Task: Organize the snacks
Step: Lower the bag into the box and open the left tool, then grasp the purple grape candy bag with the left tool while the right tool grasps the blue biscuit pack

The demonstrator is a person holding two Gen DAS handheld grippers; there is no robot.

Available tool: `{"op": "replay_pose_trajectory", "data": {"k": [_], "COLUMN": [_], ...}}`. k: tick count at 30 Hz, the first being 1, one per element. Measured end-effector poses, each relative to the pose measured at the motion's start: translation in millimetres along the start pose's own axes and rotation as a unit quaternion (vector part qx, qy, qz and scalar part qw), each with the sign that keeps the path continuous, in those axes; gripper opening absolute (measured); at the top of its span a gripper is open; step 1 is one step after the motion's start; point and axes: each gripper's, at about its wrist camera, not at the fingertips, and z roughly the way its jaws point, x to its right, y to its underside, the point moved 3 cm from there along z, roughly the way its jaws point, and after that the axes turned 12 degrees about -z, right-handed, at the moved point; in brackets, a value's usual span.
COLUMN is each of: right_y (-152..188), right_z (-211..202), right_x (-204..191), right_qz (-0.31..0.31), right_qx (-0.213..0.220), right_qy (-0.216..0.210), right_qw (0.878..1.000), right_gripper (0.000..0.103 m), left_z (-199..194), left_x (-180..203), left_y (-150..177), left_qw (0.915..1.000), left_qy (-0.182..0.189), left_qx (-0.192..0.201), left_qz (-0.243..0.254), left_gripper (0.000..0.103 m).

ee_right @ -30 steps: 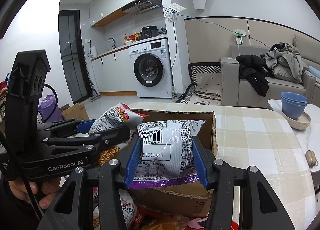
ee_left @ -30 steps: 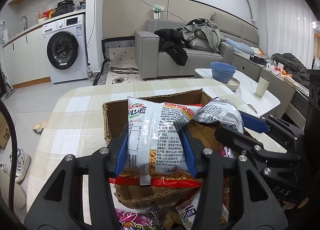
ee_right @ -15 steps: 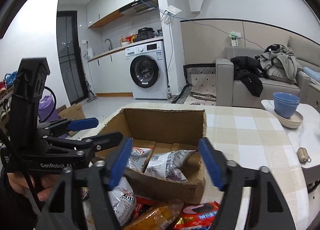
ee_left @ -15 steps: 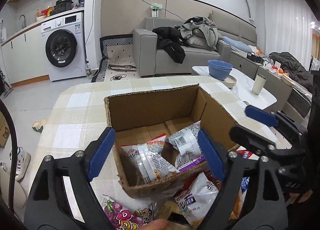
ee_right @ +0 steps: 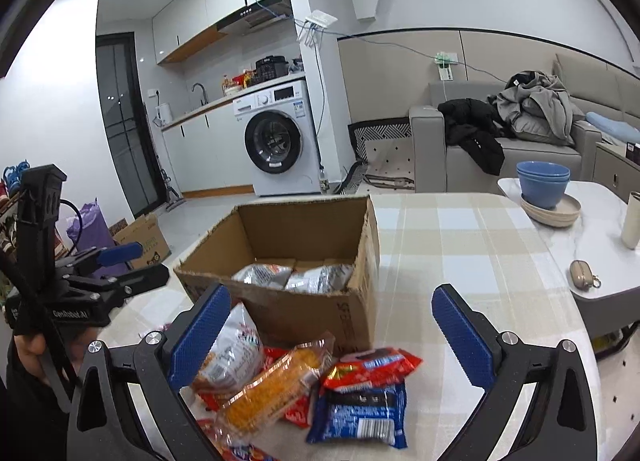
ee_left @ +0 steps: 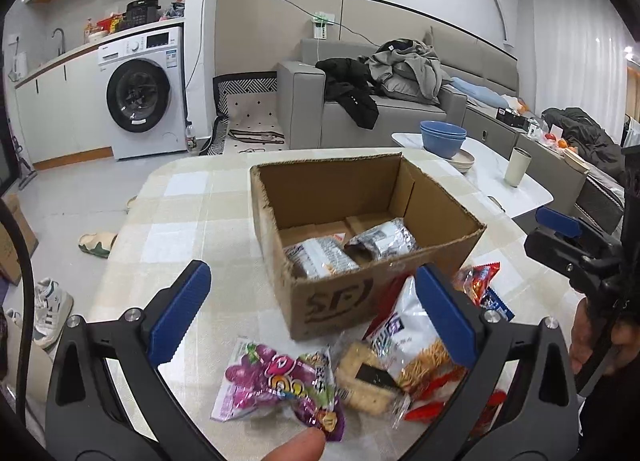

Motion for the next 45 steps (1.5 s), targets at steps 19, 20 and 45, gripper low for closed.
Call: {"op": "replay_pose_trajectory", "data": {"k": [19,20,45], "right_y": [59,61,99], "right_z": [-9,-9,35], "right_x": [-10,-9,9], "right_qz": [-0.045,-0.045,-0.008], "right_qx": [-0.090,-0.094,-0.214], "right_qy": [0.004,0.005,0.009], "right_qw": [0.995,0.995,0.977], "right_gripper": [0.103,0.103,0.102], "left_z": [-18,-15,22], "left_x": [-44,-42,-59], "left_y": [62,59,73], "left_qw": [0.9981,0.9980,0.9929], "left_qy": [-0.023,-0.022,-0.040], "left_qx": [-0.056,-0.059,-0.110], "left_qz": [0.003,0.003,0.020], "left_gripper": [0.102,0.102,0.102]}}
